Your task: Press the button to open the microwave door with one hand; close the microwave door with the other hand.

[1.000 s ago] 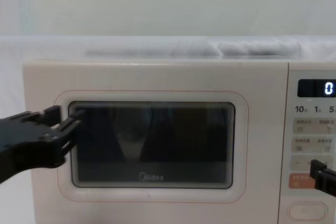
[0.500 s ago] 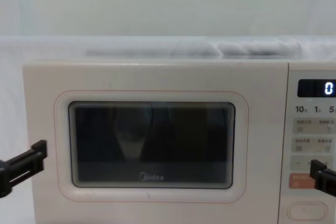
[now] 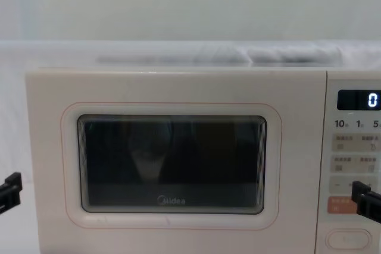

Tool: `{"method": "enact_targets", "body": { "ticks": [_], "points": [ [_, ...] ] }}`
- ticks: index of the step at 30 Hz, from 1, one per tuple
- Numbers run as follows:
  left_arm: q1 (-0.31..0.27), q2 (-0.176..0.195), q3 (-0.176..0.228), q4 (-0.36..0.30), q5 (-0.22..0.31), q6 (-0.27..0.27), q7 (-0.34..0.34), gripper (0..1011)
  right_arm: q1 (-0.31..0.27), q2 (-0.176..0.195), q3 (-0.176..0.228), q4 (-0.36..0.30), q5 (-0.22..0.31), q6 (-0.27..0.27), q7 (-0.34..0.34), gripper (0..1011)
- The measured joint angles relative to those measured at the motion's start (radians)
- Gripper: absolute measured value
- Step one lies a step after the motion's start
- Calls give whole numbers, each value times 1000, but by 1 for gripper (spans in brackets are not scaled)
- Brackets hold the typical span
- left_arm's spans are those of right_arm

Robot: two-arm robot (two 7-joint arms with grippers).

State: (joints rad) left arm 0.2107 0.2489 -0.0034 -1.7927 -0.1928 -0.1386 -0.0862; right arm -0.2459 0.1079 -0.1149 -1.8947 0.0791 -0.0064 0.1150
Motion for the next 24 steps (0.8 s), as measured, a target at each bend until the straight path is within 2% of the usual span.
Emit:
{"method": "enact_targets", "body": {
  "ticks": [9, 19, 24],
  "points": [
    [-4, -33, -21, 39, -16, -2, -18, 1001, 0, 0, 0, 0, 0, 0, 0, 1002],
    [-4, -44, -30, 64, -49, 59, -72, 1001, 0, 0, 0, 0, 0, 0, 0, 1002],
    [-9, -46, -30, 79, -54, 65, -81, 1001, 0, 0, 0, 0, 0, 0, 0, 1002]
  ]
}}
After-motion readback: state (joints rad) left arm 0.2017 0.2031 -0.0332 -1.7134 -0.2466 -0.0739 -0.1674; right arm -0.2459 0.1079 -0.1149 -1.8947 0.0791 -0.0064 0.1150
